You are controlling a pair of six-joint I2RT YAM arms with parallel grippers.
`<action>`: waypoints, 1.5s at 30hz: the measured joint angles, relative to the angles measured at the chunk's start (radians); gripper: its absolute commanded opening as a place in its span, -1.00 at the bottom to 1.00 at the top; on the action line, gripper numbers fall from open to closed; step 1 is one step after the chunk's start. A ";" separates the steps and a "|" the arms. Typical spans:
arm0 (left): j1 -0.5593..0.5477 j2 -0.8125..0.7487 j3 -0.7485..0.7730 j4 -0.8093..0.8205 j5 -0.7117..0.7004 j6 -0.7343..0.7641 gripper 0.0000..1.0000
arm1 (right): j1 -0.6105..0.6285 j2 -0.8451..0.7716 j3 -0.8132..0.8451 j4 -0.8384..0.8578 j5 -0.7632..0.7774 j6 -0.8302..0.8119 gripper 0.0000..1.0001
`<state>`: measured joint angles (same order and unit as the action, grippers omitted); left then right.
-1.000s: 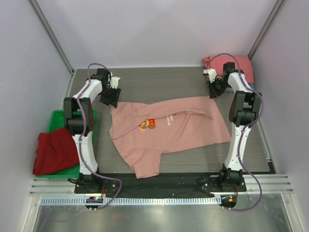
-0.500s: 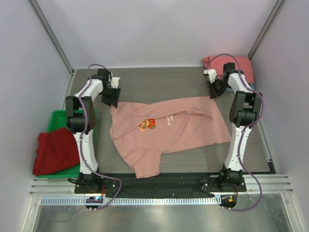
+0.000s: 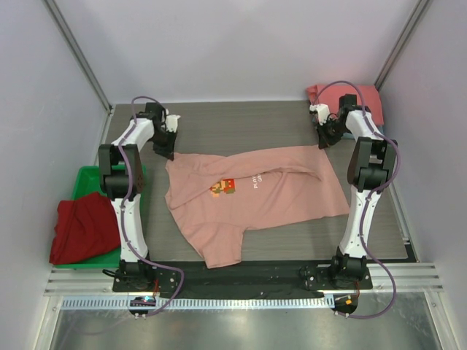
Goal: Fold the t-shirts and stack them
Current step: Fold the tshirt
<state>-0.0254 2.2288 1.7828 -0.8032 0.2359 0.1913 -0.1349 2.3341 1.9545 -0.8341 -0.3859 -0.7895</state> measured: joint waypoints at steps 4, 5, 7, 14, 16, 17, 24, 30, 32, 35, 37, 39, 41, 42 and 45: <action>0.002 -0.001 0.021 -0.005 0.001 -0.001 -1.00 | -0.018 -0.001 0.000 0.005 -0.017 0.047 -0.97; 0.003 -0.004 0.034 -0.006 0.002 -0.002 -1.00 | -0.024 -0.004 0.000 0.006 -0.020 0.060 -0.98; 0.004 -0.022 0.063 -0.005 0.005 -0.005 -1.00 | -0.031 -0.019 0.000 0.007 -0.026 0.078 -0.97; 0.008 -0.241 0.164 0.010 0.028 -0.010 -1.00 | -0.037 -0.224 0.000 0.059 -0.061 0.126 -0.97; 0.008 -0.320 0.175 0.022 0.031 -0.009 -0.99 | -0.036 -0.306 -0.007 0.087 -0.070 0.134 -0.97; 0.008 -0.359 0.177 0.028 0.034 -0.009 -0.99 | -0.034 -0.354 -0.018 0.106 -0.075 0.137 -0.97; 0.048 -0.544 0.174 0.040 0.058 -0.008 -0.99 | -0.034 -0.633 -0.160 0.187 -0.106 0.141 -0.97; 0.062 -0.639 0.174 0.029 0.068 -0.008 -0.99 | -0.034 -0.847 -0.305 0.206 -0.141 0.148 -0.98; 0.061 -0.682 0.174 0.021 0.075 -0.005 -0.99 | -0.034 -0.927 -0.336 0.204 -0.151 0.153 -0.97; 0.061 -0.753 0.173 0.014 0.081 -0.005 -0.99 | -0.035 -1.067 -0.376 0.205 -0.160 0.152 -0.97; 0.061 -0.823 0.170 0.005 0.086 -0.005 -0.99 | -0.035 -1.176 -0.393 0.206 -0.162 0.148 -0.97; 0.061 -0.896 0.162 -0.001 0.091 -0.004 -0.99 | -0.035 -1.263 -0.394 0.209 -0.160 0.149 -0.97; 0.061 -0.969 0.162 -0.002 0.094 -0.002 -0.99 | -0.035 -1.344 -0.395 0.214 -0.154 0.149 -0.97; 0.062 -1.007 0.167 -0.005 0.096 -0.001 -1.00 | -0.035 -1.376 -0.395 0.215 -0.148 0.151 -0.98; 0.078 -1.067 0.234 -0.021 0.101 -0.001 -1.00 | -0.035 -1.453 -0.391 0.215 -0.128 0.166 -0.97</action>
<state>0.0525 1.1614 2.0171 -0.8238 0.3367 0.1905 -0.1703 0.8814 1.5635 -0.6193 -0.5137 -0.6239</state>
